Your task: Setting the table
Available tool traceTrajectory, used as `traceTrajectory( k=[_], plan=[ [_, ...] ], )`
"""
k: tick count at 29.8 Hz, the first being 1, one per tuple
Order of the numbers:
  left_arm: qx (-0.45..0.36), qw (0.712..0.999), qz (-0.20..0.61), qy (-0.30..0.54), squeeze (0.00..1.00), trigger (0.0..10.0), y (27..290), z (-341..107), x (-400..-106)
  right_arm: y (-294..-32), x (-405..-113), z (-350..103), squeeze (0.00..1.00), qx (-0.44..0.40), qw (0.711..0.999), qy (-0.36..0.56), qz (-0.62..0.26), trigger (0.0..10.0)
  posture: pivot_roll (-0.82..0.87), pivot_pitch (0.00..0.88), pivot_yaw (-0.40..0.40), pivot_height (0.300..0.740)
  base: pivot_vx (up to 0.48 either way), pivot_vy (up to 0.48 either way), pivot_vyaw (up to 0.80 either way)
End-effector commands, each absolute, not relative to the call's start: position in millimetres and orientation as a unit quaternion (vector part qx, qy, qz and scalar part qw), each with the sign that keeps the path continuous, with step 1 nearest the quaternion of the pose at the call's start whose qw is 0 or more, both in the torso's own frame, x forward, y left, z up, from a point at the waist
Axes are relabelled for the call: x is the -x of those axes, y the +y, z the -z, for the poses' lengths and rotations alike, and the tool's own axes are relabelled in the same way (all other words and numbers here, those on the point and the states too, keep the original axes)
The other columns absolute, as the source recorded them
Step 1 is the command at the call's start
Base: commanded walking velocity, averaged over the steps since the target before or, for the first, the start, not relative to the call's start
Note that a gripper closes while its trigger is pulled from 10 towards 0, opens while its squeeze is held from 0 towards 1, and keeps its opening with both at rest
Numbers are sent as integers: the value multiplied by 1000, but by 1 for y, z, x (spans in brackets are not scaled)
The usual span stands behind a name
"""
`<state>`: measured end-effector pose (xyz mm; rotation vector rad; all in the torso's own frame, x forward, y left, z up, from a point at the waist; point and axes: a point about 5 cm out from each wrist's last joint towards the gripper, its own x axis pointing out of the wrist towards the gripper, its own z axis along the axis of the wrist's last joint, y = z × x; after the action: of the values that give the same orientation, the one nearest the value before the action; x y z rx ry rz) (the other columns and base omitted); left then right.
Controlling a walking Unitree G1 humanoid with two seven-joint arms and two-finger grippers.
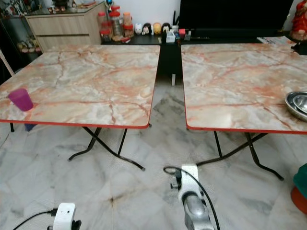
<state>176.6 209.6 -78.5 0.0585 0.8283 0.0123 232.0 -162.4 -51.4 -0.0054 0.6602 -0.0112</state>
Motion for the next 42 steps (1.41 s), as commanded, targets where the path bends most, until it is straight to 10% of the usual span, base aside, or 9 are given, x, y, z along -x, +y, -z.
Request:
traceTrajectory(
  k=[1,12,42],
  plan=[
    [-28,913,-8,407,0,10000,212,78,-178,-161,-225,57,0,-2,940,342,-1,10000,27,0,52,740,0,0,0],
    [-32,911,0,412,0,10000,209,79,-179,-164,-184,85,0,13,896,444,2,10000,26,0,58,740,0,60,0],
    [-34,907,-11,419,0,10000,212,80,-176,-159,-189,83,0,-25,897,441,9,10000,29,0,73,740,0,459,-183]
  ],
)
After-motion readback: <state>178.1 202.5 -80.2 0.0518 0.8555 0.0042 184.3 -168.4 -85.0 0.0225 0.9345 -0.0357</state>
